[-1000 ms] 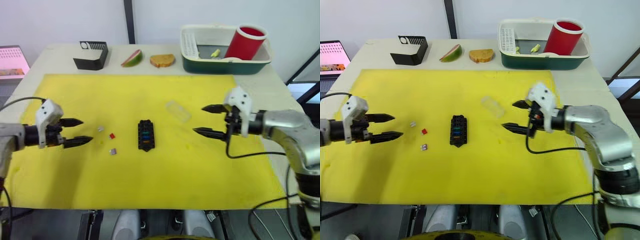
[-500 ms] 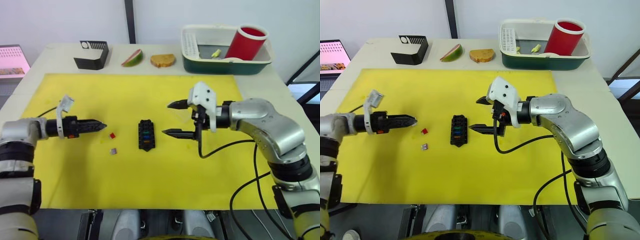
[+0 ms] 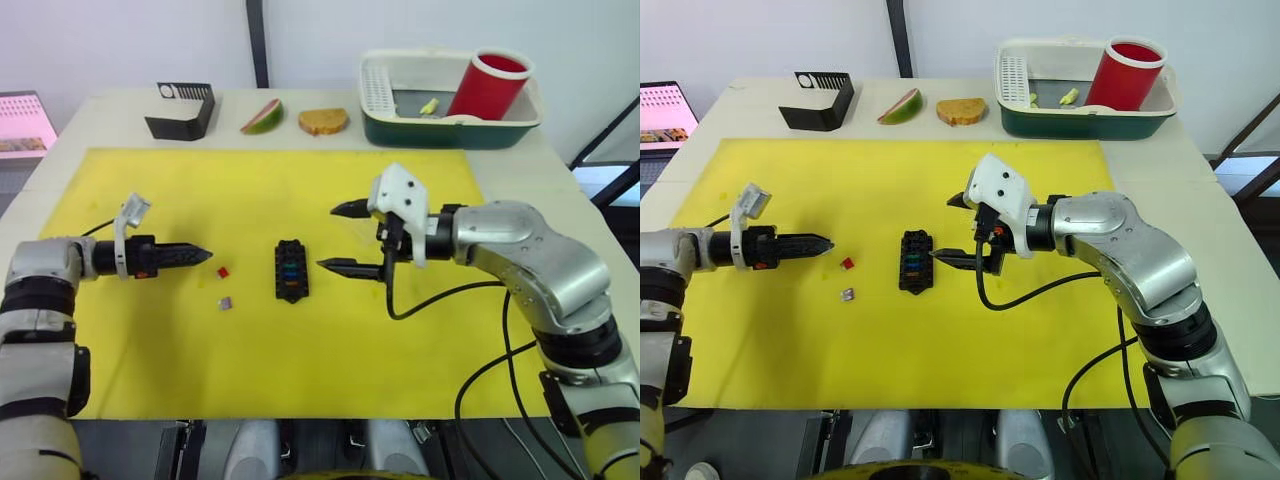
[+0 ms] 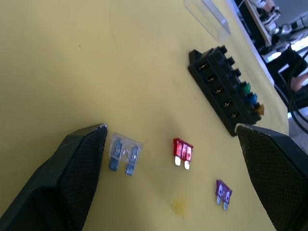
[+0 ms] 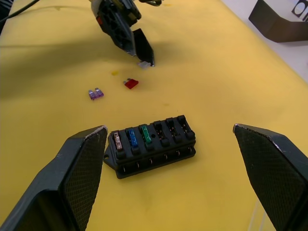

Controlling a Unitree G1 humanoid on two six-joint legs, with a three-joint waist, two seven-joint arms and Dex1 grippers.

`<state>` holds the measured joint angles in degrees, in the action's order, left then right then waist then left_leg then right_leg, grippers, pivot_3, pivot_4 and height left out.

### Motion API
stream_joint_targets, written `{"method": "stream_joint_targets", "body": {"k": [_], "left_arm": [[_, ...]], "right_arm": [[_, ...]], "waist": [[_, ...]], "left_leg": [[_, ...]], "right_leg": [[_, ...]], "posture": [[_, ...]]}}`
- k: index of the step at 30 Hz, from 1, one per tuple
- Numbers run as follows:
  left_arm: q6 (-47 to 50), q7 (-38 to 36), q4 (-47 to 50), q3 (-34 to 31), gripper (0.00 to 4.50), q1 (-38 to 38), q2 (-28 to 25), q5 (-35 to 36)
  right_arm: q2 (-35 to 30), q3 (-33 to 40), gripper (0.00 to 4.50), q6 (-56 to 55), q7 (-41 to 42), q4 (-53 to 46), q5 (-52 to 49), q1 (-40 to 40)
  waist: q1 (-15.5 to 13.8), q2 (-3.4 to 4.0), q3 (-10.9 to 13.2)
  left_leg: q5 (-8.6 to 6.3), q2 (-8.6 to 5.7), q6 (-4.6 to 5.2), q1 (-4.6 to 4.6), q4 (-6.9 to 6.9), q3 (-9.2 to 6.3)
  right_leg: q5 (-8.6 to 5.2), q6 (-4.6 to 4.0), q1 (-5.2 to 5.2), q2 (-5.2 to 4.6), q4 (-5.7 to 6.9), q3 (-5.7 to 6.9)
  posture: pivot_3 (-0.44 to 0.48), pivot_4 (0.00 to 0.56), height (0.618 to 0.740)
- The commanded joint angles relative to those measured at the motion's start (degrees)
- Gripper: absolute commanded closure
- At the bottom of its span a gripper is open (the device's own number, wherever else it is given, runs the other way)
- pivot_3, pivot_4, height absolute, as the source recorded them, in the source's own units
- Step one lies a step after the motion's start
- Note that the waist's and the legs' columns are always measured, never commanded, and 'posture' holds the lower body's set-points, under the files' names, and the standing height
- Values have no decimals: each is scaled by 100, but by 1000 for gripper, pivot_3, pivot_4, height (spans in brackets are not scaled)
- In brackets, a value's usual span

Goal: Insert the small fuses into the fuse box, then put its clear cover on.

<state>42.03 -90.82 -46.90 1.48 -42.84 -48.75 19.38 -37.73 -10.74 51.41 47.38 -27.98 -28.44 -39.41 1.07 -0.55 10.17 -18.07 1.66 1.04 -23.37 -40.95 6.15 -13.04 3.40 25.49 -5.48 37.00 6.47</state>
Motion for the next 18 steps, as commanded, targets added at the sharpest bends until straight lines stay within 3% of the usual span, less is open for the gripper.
{"method": "stream_joint_targets", "body": {"k": [1,6,9,10,17,18], "left_arm": [[143,-2,178,33,0,214,-116,-77],[326,106,479,-93,0,415,-147,13],[371,247,523,-209,780,456,-123,60],[364,271,516,-225,1257,459,-121,63],[338,400,415,-349,1257,547,-144,103],[334,424,409,-360,1538,558,-144,106]], "right_arm": [[44,33,77,-94,-1,-68,-16,-118],[111,-75,77,-179,51,103,50,-255],[134,-126,0,-205,54,179,63,-307],[142,-141,0,-211,53,203,66,-326],[142,-178,0,-255,78,240,91,-304],[134,-184,0,-257,83,234,92,-290]], "waist": [[-13,0,0],[-7,1,0],[-9,1,-1],[-11,0,-1],[-17,0,-1],[-16,0,-1]], "left_leg": [[0,0,0,0,0,0],[-1,0,2,0,0,1],[-1,0,2,0,0,1],[-1,-1,2,0,0,1],[-1,-1,2,0,-1,1],[-1,-1,2,0,-1,1]], "right_leg": [[0,0,0,0,0,0],[0,0,0,-1,0,-2],[0,0,0,-1,0,-2],[0,0,0,-1,0,-2],[0,0,0,-1,0,-2],[0,0,0,-1,0,-2]], "posture": [[0,150,740],[0,150,740],[0,150,740],[0,150,740],[0,150,740],[0,150,740]]}}
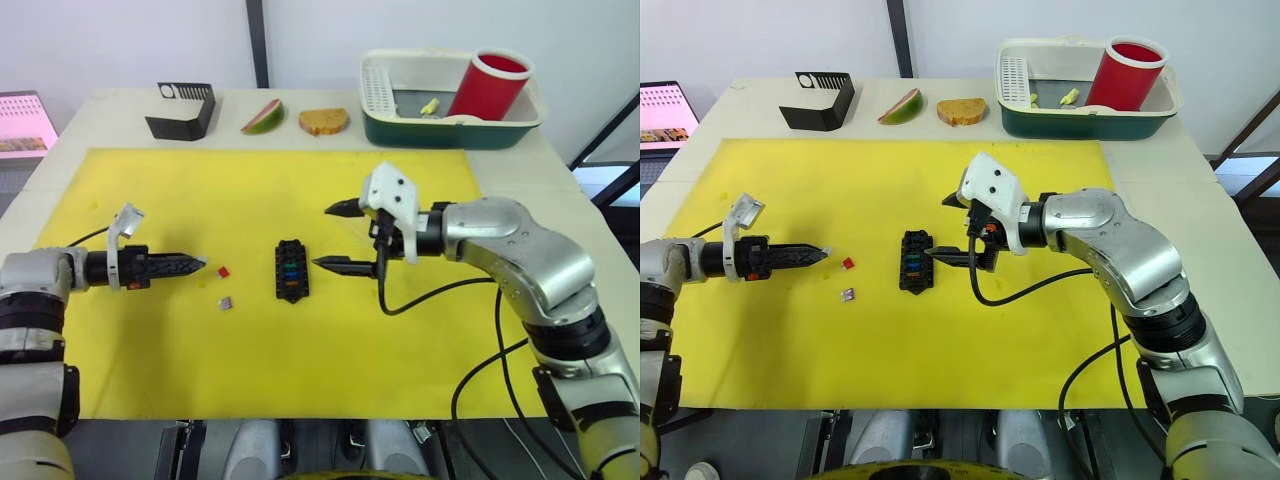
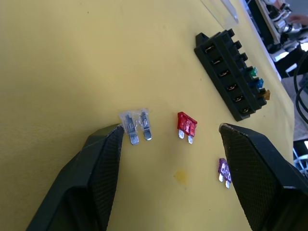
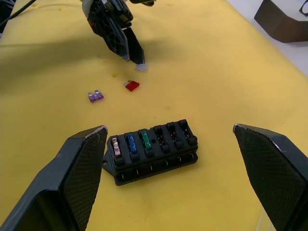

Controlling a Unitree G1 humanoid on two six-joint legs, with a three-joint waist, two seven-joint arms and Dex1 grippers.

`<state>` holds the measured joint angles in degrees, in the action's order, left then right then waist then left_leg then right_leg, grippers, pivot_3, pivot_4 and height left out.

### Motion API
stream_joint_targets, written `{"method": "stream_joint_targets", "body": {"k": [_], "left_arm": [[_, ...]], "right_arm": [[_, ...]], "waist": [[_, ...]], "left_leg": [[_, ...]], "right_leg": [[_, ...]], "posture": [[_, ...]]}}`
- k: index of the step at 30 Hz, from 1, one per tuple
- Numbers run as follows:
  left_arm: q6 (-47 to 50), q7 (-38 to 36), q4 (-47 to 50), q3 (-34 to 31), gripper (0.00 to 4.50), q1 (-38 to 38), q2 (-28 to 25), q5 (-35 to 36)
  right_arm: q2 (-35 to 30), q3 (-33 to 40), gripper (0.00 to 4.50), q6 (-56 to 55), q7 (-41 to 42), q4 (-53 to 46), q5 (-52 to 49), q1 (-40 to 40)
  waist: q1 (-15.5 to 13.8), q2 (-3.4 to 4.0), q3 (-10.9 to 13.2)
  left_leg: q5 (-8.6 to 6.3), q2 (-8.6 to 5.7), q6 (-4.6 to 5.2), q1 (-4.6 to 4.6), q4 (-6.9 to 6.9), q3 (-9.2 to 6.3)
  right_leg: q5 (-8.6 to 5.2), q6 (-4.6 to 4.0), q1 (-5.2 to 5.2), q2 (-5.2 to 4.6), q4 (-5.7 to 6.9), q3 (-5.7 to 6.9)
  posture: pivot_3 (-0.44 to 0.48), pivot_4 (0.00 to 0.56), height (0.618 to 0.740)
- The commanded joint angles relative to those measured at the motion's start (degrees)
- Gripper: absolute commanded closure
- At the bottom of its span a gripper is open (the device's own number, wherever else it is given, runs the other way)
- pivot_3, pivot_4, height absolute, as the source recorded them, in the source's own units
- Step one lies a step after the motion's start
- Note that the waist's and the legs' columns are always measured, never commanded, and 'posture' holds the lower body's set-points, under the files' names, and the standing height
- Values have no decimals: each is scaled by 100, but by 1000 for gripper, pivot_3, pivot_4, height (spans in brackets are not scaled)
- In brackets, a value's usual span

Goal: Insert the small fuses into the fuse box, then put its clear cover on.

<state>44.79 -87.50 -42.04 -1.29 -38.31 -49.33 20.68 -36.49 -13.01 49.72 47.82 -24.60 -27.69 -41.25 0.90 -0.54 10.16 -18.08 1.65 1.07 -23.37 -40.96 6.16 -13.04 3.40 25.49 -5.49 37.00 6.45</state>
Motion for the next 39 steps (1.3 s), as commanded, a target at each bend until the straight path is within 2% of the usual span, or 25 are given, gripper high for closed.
{"method": "stream_joint_targets", "body": {"k": [1,4,33,35,39], "left_arm": [[52,107,-77,-88,1858,118,-87,-19],[31,136,-75,-91,3160,161,-90,-13],[176,543,-224,-353,3160,110,166,243],[155,551,-200,-339,3709,139,183,244],[86,576,-161,-310,3709,174,199,228]], "right_arm": [[4,39,0,-88,44,-109,17,-98],[3,35,0,-87,60,-111,19,-96],[4,-138,0,-119,152,-116,204,-125],[8,-145,0,-125,161,-101,215,-131],[17,-151,0,-129,183,-85,242,-138]], "waist": [[3,0,0],[-1,0,0],[-17,-1,0],[-17,-1,0],[-20,-1,0]], "left_leg": [[0,0,0,0,0,0],[0,0,0,0,0,0],[0,-2,0,0,-1,0],[0,-2,0,0,-1,0],[0,-2,0,0,-1,0]], "right_leg": [[0,0,0,0,0,0],[0,0,0,0,0,0],[0,0,-1,-2,1,0],[0,0,-1,-2,1,0],[0,0,-1,-3,1,0]], "posture": [[0,150,740],[0,150,740],[0,150,740],[0,150,740],[0,150,740]]}}
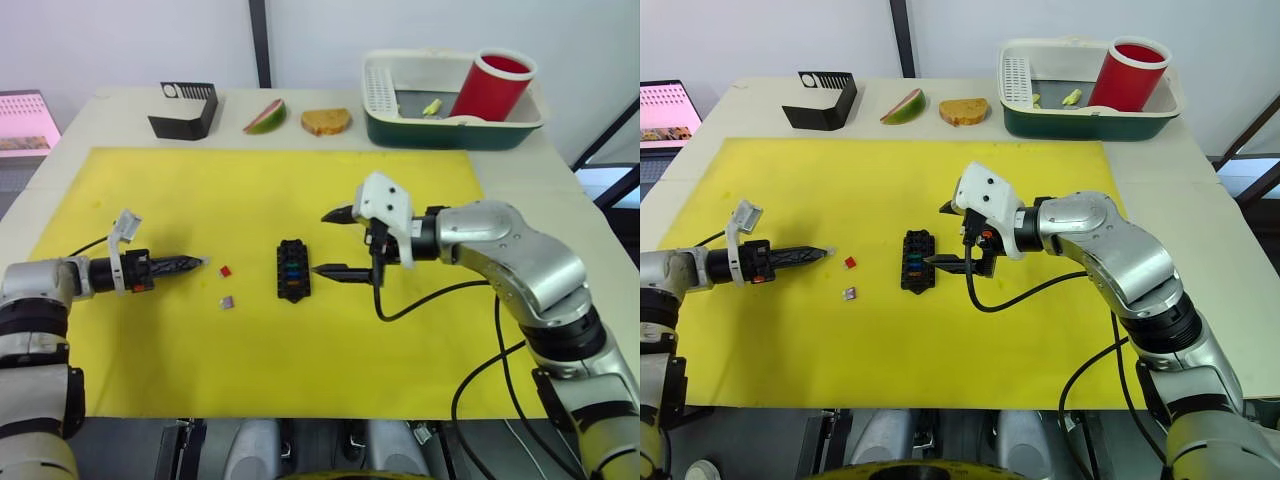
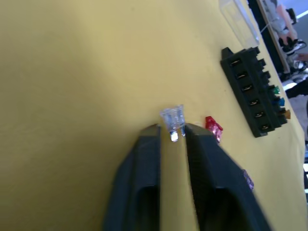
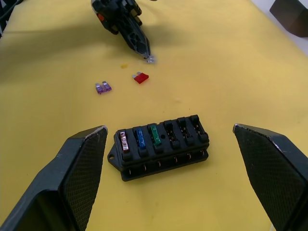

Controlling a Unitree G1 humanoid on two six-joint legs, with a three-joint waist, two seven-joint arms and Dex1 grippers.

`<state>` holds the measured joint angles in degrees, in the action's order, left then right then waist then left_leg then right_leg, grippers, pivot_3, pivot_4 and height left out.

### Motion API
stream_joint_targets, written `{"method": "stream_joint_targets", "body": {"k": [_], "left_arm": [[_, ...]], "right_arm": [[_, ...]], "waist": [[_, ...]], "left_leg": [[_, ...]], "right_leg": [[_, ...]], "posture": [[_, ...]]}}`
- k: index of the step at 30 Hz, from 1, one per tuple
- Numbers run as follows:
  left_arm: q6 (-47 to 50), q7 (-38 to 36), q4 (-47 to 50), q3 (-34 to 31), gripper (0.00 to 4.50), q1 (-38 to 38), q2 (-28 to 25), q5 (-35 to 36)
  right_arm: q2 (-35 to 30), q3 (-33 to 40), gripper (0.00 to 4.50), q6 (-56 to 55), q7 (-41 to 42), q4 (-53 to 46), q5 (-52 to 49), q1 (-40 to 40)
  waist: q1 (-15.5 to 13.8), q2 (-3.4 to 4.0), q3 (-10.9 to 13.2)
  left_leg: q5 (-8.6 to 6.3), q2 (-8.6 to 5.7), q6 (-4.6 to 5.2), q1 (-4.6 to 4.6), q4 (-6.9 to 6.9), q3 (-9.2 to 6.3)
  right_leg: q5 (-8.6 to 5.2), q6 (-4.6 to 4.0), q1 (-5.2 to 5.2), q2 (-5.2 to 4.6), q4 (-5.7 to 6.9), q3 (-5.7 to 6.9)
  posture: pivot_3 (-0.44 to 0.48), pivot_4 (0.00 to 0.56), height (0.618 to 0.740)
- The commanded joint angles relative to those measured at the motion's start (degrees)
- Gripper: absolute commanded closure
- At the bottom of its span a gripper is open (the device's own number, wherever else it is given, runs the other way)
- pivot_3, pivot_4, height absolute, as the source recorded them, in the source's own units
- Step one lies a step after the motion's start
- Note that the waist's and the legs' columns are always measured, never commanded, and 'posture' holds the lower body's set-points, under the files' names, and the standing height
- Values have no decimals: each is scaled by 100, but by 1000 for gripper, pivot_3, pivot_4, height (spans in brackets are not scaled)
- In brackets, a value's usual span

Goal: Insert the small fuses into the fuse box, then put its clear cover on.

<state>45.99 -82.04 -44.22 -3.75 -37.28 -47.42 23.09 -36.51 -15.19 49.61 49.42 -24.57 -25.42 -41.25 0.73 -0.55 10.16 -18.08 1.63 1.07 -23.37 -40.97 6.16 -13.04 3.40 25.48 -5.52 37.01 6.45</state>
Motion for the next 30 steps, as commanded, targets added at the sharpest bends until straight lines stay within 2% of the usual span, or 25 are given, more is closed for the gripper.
{"method": "stream_joint_targets", "body": {"k": [1,6,8,10,25,30], "left_arm": [[-36,25,60,-64,3709,74,9,-9],[-40,25,49,-67,3709,64,14,-2],[-34,37,63,-72,4265,71,26,6],[-19,43,84,-81,4471,72,39,23],[83,97,266,-202,4471,68,30,121],[328,94,710,-349,4471,150,-43,335]], "right_arm": [[21,70,0,-120,29,-85,19,-138],[36,78,0,-116,35,-74,44,-136],[37,77,0,-114,32,-84,44,-116],[39,74,0,-108,27,-96,43,-103],[60,45,0,-94,21,-86,47,-98],[45,56,0,-73,63,-63,26,-79]], "waist": [[-3,0,0],[-3,0,0],[-2,0,0],[-2,0,0],[-7,0,0],[-5,0,0]], "left_leg": [[0,0,0,0,0,0],[0,-1,0,0,0,0],[0,-1,0,0,0,0],[0,-1,0,0,0,0],[0,-1,0,0,0,0],[0,-1,0,0,0,-1]], "right_leg": [[0,0,0,0,0,0],[0,0,0,-1,0,0],[0,0,0,-1,0,0],[0,0,0,-1,0,0],[0,0,-1,-1,0,0],[0,0,0,-2,0,0]], "posture": [[0,150,740],[0,150,740],[0,150,740],[0,150,740],[0,150,740],[0,150,740]]}}
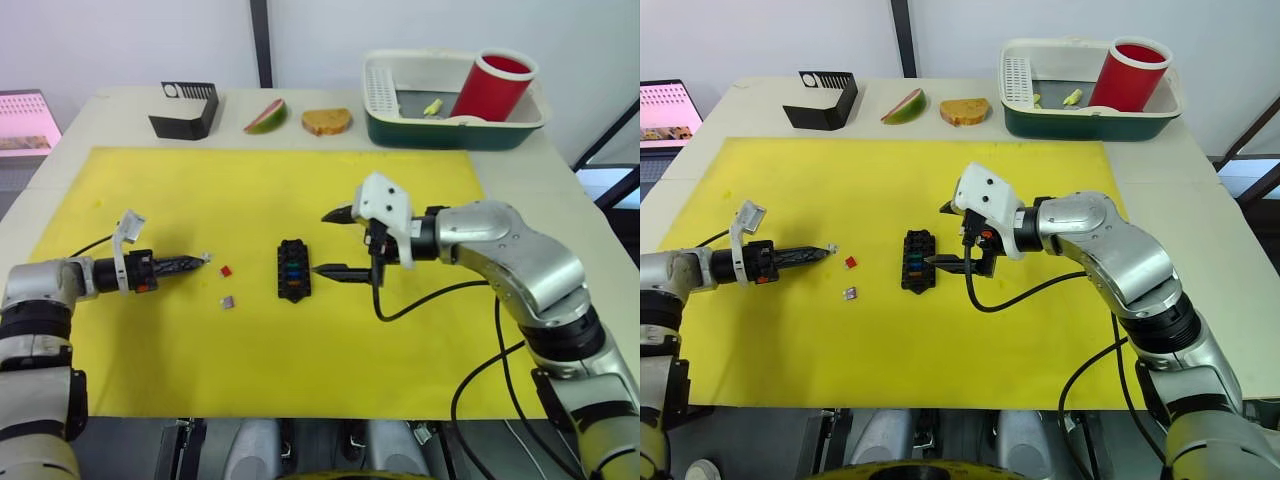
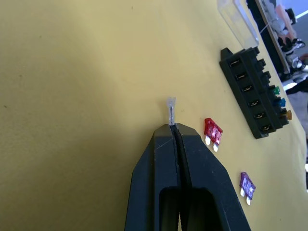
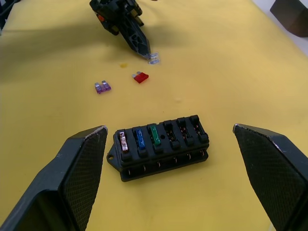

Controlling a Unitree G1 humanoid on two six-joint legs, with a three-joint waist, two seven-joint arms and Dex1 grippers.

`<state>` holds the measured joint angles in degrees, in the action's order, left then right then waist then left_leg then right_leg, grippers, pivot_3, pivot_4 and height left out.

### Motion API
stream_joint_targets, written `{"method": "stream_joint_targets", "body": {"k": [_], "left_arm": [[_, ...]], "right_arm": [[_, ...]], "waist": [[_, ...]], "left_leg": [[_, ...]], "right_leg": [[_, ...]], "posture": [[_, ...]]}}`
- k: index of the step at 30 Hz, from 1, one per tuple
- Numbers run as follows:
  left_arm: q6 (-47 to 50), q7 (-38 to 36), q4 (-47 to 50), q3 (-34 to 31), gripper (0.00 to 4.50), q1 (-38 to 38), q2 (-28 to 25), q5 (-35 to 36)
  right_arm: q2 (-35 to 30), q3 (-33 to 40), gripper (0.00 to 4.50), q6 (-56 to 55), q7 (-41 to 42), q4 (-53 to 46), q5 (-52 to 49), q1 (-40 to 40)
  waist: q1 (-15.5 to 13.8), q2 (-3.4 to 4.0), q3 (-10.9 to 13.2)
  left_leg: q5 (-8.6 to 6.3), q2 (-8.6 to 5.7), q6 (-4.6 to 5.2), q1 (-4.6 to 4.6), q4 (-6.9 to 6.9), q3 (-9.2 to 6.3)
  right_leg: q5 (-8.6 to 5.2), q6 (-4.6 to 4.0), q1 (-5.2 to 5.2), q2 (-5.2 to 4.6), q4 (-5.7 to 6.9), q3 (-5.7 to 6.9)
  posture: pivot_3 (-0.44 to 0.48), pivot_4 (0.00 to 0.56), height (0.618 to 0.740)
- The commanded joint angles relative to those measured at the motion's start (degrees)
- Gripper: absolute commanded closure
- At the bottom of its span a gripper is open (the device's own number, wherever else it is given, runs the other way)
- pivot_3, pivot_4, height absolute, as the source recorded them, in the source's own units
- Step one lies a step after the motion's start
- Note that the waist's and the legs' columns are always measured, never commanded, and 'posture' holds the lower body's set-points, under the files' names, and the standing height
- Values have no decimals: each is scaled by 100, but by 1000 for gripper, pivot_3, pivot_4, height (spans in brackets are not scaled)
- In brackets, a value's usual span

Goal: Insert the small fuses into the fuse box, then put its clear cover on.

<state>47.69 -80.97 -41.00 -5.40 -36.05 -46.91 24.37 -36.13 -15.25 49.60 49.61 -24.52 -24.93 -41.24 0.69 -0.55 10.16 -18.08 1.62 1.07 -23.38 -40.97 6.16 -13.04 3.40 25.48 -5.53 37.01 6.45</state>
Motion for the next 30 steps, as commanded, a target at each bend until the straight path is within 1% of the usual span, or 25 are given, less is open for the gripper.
{"method": "stream_joint_targets", "body": {"k": [1,4,9,11,13,15,18,24,27,28,30], "left_arm": [[265,-15,588,-246,4471,64,-111,299],[577,25,1252,-404,4471,203,-130,590],[1140,295,2614,-602,4471,273,46,1239],[1339,464,3134,-623,4471,142,219,1543],[1572,684,3651,-659,4471,-75,490,1923],[1679,858,4059,-619,4471,-247,716,2179],[1711,991,4344,-569,4471,-371,907,2423],[1603,1081,4506,-439,4471,-488,987,2639],[1558,1064,4505,-379,4500,-504,946,2653],[1551,1059,4503,-364,4500,-508,939,2651],[1535,1053,4494,-336,4500,-518,926,2647]], "right_arm": [[-5,78,0,-32,65,-69,-57,-67],[34,232,0,321,67,-52,-317,-43],[389,934,0,1418,-90,173,-1299,-240],[527,1314,0,1935,-175,374,-1742,-415],[773,1881,0,2664,-324,666,-2391,-734],[910,2157,0,3077,-469,762,-2729,-925],[1057,2288,0,3318,-744,830,-2879,-1022],[1279,2492,0,3527,-1144,949,-3142,-1103],[1402,2627,872,3585,-1326,1021,-3297,-1160],[1426,2651,1265,3600,-1371,1036,-3335,-1180],[1478,2694,1265,3641,-1464,1076,-3399,-1220]], "waist": [[-1,0,0],[8,0,0],[1,0,0],[-6,0,0],[-12,-1,1],[-12,-1,0],[19,0,0],[16,2,0],[9,3,0],[2,2,0],[3,2,0]], "left_leg": [[0,0,0,0,0,0],[0,0,0,0,0,-1],[1,0,-1,0,-1,-3],[0,0,-1,0,-1,-4],[0,-2,0,0,-2,-5],[1,-2,0,-1,-3,-8],[0,-1,0,-1,2,-10],[4,0,-7,3,3,-8],[3,-2,-5,2,3,-8],[3,-2,-5,1,3,-8],[3,-2,-5,1,3,-8]], "right_leg": [[0,0,0,0,0,0],[0,0,0,0,0,0],[1,-1,-1,-3,1,0],[1,-1,-3,-4,0,-1],[1,-1,-4,-5,0,-1],[1,-1,-5,-5,1,-2],[1,-1,-7,-3,1,-2],[1,-1,-5,0,2,-4],[1,-1,-5,0,1,-4],[1,-1,-5,0,0,-4],[1,-1,-5,0,0,-4]], "posture": [[0,150,740],[0,150,740],[0,150,740],[0,150,740],[0,150,740],[0,150,740],[0,150,740],[0,150,740],[0,150,740],[0,150,740],[0,150,740]]}}
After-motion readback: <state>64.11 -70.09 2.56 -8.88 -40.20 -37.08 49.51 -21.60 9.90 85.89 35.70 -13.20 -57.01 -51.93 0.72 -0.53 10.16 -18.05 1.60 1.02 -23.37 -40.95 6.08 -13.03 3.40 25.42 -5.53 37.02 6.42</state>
